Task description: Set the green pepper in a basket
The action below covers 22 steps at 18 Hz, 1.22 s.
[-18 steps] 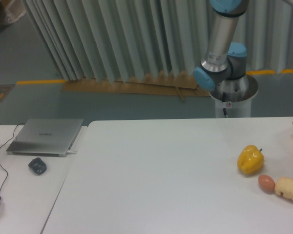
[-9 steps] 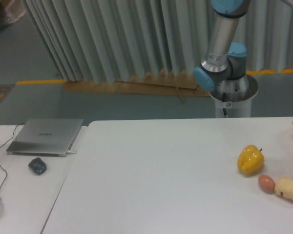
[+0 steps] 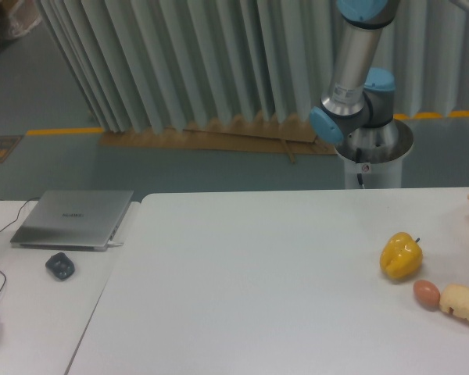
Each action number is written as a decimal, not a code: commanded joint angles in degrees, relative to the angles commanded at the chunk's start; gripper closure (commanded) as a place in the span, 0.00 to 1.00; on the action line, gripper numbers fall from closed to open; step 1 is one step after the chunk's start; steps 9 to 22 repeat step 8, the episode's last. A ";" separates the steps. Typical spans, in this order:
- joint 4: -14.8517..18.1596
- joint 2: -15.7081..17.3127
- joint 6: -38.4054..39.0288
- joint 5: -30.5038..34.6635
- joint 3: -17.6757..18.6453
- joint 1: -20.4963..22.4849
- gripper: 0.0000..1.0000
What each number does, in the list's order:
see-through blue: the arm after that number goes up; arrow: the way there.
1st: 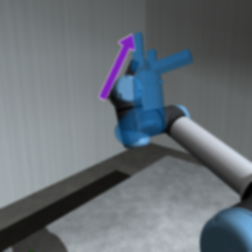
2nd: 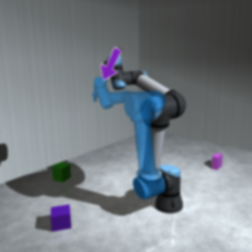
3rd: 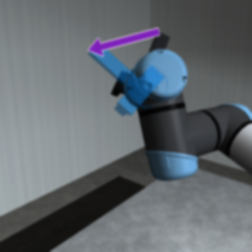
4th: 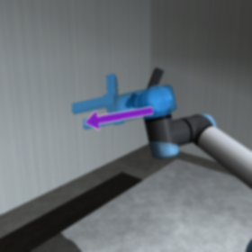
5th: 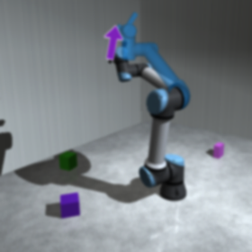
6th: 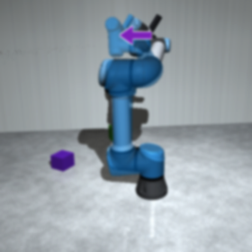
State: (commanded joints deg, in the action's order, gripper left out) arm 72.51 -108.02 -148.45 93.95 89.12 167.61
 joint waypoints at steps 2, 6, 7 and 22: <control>0.26 0.52 0.09 0.00 0.00 -0.18 0.00; 0.70 1.76 0.35 0.00 0.17 -1.67 0.00; 0.70 1.85 0.18 -0.09 0.17 -1.67 0.00; 0.70 1.93 0.26 -0.26 0.17 -1.85 0.00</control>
